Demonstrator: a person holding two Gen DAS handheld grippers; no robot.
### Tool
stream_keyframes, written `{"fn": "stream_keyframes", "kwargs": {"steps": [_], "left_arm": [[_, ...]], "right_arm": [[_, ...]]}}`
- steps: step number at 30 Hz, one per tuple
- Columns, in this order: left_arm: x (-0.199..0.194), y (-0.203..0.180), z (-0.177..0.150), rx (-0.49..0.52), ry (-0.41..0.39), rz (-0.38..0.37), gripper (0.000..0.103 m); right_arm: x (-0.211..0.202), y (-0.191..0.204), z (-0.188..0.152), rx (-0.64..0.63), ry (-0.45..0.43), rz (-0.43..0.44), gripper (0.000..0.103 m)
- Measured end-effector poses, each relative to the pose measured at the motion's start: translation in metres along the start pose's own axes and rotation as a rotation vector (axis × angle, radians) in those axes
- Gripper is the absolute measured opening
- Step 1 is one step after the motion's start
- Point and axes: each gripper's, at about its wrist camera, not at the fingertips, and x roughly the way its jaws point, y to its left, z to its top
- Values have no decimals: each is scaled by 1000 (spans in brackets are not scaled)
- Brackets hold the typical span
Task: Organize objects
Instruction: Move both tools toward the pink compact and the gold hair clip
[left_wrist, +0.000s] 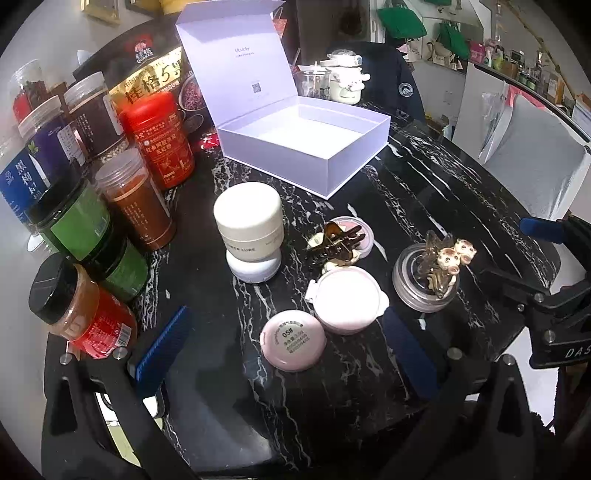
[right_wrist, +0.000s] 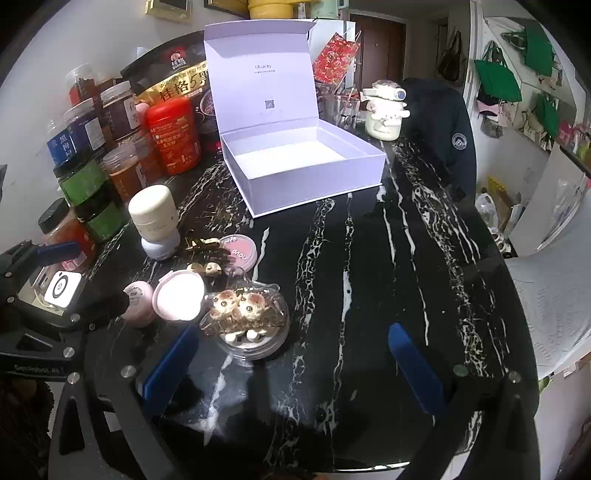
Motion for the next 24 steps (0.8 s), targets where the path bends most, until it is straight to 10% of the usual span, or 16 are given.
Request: {"fn": "stream_keyframes", "kwargs": {"steps": [24], "left_arm": [[-2,0,-1,-19,8,-20,103]], "right_arm": [[-2,-2,-3,-2,19,16,103]]}}
